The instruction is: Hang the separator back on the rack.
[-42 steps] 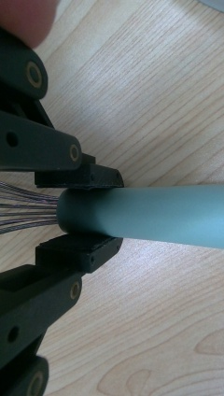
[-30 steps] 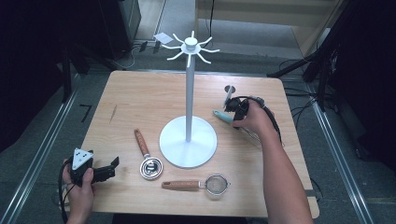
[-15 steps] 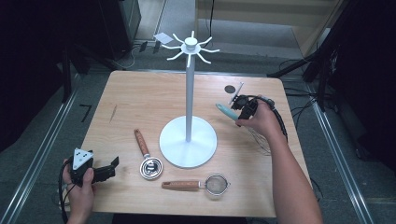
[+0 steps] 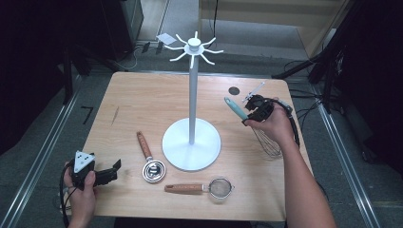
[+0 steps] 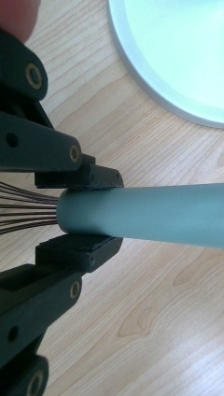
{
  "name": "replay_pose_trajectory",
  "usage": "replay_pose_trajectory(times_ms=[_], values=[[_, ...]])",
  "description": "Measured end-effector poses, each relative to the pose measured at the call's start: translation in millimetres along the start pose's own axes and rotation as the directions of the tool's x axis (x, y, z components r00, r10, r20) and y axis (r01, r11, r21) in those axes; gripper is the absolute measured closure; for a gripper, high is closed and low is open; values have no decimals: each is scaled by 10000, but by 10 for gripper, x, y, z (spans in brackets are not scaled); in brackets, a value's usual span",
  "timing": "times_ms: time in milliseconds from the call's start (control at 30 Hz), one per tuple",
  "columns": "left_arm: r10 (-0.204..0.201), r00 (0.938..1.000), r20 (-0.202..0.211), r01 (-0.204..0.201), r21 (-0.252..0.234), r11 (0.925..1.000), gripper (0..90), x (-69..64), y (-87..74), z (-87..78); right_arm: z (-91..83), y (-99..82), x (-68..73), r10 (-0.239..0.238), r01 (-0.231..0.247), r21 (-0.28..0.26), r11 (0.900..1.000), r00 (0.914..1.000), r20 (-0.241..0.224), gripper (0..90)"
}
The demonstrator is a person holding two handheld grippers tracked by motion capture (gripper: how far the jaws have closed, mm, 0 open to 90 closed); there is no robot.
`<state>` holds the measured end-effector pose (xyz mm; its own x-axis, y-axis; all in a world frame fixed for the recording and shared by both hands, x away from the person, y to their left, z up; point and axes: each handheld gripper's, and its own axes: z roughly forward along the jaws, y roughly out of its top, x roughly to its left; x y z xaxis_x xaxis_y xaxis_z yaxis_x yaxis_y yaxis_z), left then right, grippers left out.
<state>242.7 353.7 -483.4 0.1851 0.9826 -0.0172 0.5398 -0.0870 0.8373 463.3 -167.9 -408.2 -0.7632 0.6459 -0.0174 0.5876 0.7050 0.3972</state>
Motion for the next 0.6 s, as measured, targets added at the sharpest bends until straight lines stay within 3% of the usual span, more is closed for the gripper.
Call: replay_pose_trajectory(times_ms=[300, 600], values=[[-1, 10000, -14, 1, -6, 10000, 0, -2, 0, 1, -146, -131, -21, 339, -366, -909, 9952, 9989, -308, 711], [-23, 10000, -18, 23, 16, 10000, 0, 0, 0, 1, -271, -275, -21, 752, -835, -2173, 9725, 9961, -462, 711]])
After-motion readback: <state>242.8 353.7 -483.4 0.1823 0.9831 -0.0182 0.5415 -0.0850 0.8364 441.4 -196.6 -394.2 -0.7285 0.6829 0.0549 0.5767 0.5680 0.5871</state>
